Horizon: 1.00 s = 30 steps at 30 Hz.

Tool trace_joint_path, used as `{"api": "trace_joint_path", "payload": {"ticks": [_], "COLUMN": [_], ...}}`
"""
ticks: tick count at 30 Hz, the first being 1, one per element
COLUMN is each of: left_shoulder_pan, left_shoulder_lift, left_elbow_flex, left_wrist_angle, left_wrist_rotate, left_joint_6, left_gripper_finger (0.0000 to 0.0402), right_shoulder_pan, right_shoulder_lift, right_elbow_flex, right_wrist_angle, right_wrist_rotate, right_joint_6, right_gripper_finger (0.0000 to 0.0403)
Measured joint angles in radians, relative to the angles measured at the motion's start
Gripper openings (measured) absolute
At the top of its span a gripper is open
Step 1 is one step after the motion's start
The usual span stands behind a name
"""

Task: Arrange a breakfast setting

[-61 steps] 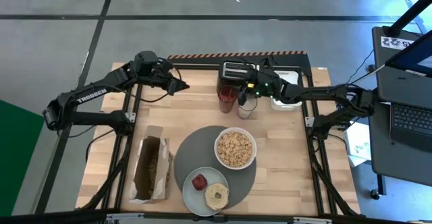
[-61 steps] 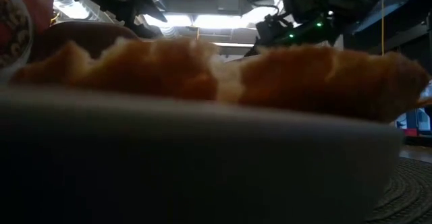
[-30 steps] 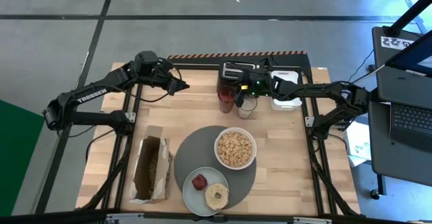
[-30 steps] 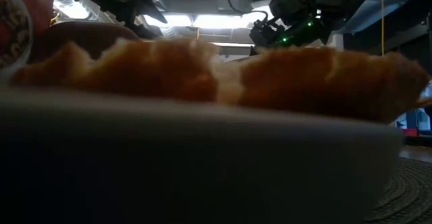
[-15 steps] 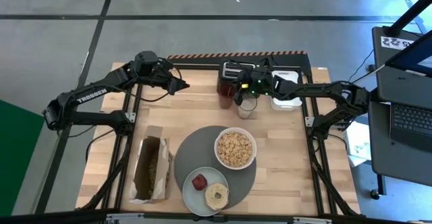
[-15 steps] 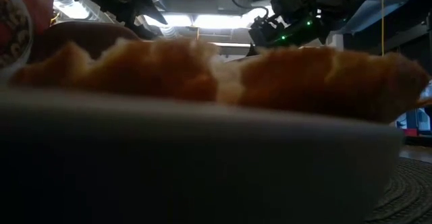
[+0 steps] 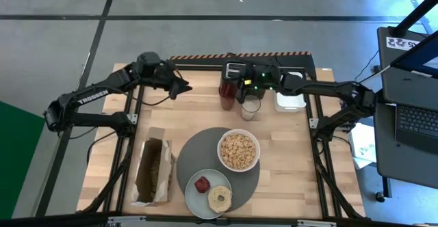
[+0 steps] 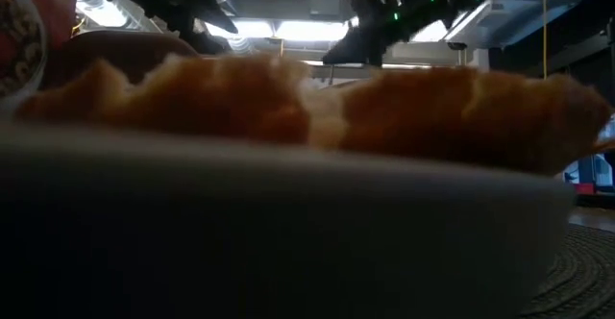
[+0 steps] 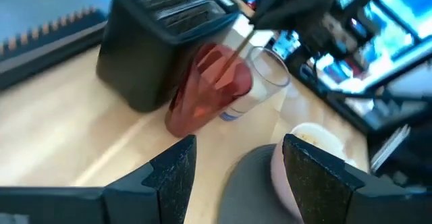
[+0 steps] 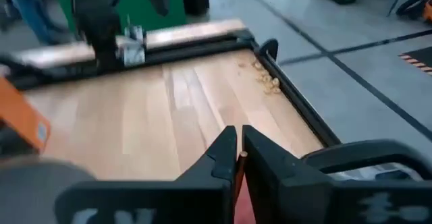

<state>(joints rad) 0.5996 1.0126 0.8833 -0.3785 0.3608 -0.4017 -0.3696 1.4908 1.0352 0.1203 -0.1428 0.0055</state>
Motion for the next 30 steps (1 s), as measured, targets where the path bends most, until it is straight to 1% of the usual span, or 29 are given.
{"api": "trace_joint_path", "payload": {"ticks": [5, 8, 10, 14, 16, 19, 21, 22, 26, 28, 30], "left_shoulder_pan": [-0.035, -0.061, -0.087, -0.159, -0.199, -0.254, -0.286, -0.299, -0.337, -0.348, -0.357], "left_shoulder_lift": [0.000, 0.000, 0.000, 0.000, 0.001, 0.005, 0.005, 0.005, 0.042, 0.069, 0.093], "left_elbow_flex": [0.000, 0.000, 0.000, 0.000, 0.000, 0.000, 0.000, 0.000, 0.000, 0.000, 0.000], "left_wrist_angle": [0.078, 0.171, 0.228, 0.277, 0.277, 0.278, 0.278, 0.278, 0.285, 0.306, 0.320], "left_wrist_rotate": [-0.001, -0.003, -0.004, -0.023, -0.103, -0.279, -0.378, -0.409, -0.487, -0.503, -0.508], "left_joint_6": [0.190, 0.359, 0.545, 1.048, 1.254, 1.489, 1.645, 1.722, 1.999, 2.090, 2.162], "left_gripper_finger": [0.0211, 0.0211, 0.0211, 0.0211, 0.0211, 0.0211, 0.0211, 0.0211, 0.0211, 0.0211, 0.0211], "right_shoulder_pan": [0.004, 0.002, 0.001, -0.019, -0.019, -0.032, -0.034, -0.038, -0.047, -0.049, -0.049], "right_shoulder_lift": [-0.002, -0.002, -0.001, -0.002, -0.001, -0.001, -0.001, -0.001, 0.003, 0.011, 0.026], "right_elbow_flex": [0.220, 0.306, 0.359, 0.425, 0.443, 0.475, 0.486, 0.488, 0.489, 0.490, 0.490], "right_wrist_angle": [-0.360, -0.488, -0.524, -0.540, -0.549, -0.561, -0.560, -0.562, -0.566, -0.560, -0.551], "right_wrist_rotate": [0.041, 0.052, 0.031, -0.075, -0.094, -0.124, -0.152, -0.158, -0.253, -0.312, -0.350], "right_joint_6": [-0.123, -0.137, -0.111, -0.024, 0.008, 0.053, 0.088, 0.098, 0.188, 0.233, 0.267], "right_gripper_finger": [0.0021, 0.0021, 0.0021, 0.0021, 0.0021, 0.0017, 0.0011, 0.0011, 0.0011, 0.0013, 0.0014]}}
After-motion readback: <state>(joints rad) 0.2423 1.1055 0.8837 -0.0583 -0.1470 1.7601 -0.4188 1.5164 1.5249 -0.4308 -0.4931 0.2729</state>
